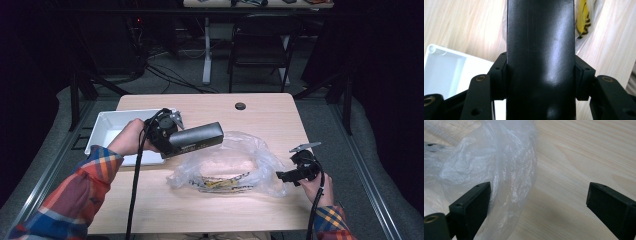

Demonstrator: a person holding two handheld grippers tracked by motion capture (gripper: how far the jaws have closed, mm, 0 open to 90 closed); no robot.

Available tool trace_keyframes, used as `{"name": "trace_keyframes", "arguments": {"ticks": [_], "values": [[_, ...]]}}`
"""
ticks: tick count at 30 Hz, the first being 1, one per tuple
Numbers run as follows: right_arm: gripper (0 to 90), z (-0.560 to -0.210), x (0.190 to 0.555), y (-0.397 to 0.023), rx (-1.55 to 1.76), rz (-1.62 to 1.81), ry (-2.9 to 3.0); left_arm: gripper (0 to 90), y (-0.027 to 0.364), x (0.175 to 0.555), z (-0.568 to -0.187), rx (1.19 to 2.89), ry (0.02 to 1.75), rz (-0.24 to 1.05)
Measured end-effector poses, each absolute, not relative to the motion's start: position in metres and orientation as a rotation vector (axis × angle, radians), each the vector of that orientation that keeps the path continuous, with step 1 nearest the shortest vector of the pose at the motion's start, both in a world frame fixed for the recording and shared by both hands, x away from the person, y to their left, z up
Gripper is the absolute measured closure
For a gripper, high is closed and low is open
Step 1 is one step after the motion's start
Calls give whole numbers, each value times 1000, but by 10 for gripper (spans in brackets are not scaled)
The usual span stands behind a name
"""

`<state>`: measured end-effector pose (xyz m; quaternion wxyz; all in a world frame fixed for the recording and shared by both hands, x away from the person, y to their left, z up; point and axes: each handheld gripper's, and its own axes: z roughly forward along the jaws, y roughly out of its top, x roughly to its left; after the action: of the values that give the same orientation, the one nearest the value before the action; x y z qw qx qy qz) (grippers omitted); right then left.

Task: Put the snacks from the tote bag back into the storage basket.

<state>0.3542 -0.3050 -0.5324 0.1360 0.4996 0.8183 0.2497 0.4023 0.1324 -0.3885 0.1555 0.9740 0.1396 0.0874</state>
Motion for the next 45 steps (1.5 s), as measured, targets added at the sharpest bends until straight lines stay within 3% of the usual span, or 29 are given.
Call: {"name": "trace_keyframes", "arguments": {"ticks": [30, 45], "values": [[60, -532, 350, -307, 1454, 692, 2358, 433, 231, 425, -392, 2733, 565, 295], [60, -531, 351, -306, 1450, 683, 2359, 432, 282, 441, -427, 2722, 669, 276]]}}
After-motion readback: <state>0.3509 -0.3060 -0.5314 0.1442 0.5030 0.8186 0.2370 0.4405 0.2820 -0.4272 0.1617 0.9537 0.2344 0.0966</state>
